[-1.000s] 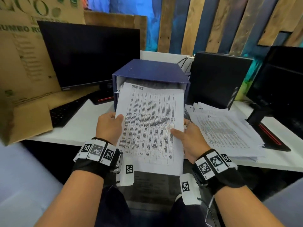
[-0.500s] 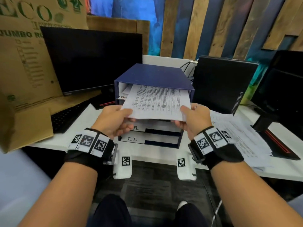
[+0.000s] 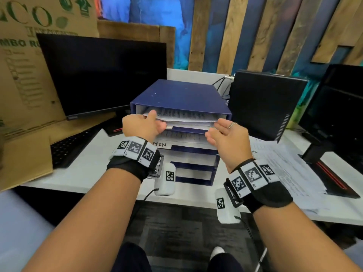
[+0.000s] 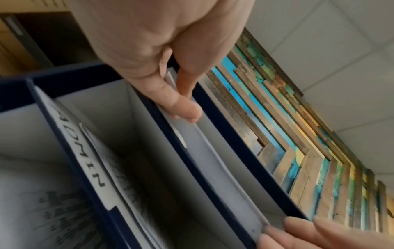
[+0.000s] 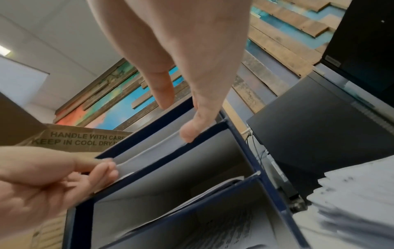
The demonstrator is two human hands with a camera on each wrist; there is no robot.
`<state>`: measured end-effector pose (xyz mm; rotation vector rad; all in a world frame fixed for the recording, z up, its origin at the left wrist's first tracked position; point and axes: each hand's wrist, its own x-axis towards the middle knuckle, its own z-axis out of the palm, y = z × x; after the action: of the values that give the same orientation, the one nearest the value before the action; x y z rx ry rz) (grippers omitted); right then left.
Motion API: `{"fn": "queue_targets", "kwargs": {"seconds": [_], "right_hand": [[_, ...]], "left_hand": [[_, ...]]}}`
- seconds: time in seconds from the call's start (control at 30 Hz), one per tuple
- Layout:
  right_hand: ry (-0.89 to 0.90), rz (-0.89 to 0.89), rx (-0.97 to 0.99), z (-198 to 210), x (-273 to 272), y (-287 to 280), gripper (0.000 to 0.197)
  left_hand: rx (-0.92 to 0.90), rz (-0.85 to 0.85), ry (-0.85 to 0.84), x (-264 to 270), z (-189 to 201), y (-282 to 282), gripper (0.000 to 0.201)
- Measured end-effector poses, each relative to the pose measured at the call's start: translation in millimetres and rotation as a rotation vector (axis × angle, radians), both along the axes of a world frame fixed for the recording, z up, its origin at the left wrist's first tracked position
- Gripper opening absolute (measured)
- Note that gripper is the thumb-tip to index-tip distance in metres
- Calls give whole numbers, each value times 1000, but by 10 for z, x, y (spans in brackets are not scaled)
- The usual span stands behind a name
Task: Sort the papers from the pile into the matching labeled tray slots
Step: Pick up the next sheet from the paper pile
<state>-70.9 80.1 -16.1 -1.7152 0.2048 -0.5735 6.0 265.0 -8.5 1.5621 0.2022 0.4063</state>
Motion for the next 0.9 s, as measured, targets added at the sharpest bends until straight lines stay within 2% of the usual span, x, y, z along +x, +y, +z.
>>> {"fn": "queue_targets", "kwargs": {"seconds": [0.07, 0.1, 0.17, 0.2, 0.27, 0.37, 0.43, 0.5, 0.57, 0.63, 0.7, 0.77, 0.9], "right_hand": [[6, -61, -214, -33, 18, -53, 45], [-4, -107, -343, -48, 18, -59, 39], [-55, -153, -566, -82, 29, -33, 32], [-69, -146, -677, -91, 44, -2, 31], [-10, -109, -919, -110, 113, 69, 31], [131, -41, -1142, -78, 187, 158, 40], [132, 23, -1162, -64, 211, 161, 43], [72, 79, -1076, -66, 182, 121, 44], [-41, 54, -874, -99, 88, 40, 39], [-142, -58, -721, -173, -20, -89, 27], [-155, -157, -597, -280, -56, -272, 19], [-32, -220, -558, -405, -48, -492, 17], [299, -235, -690, -666, -105, -907, 13]], "left_hand": [[14, 70, -64, -66, -7, 11, 31], [100, 134, -117, -108, -28, 21, 27], [428, 212, -244, -211, -73, 4, 24], [598, 189, -315, -236, -105, -32, 23], [918, 85, -400, -242, -175, -129, 34], [1280, 23, -289, -162, -212, -221, 46], [1383, -29, -212, -95, -154, -234, 46], [1398, -83, -189, -21, -113, -224, 43], [1342, -97, -193, 18, -84, -211, 39], [1195, -25, -309, -28, -110, -259, 35], [983, 21, -447, -190, -158, -415, 30], [863, -32, -488, -371, -249, -684, 26], [798, -271, -428, -571, -514, -1257, 23]]}}
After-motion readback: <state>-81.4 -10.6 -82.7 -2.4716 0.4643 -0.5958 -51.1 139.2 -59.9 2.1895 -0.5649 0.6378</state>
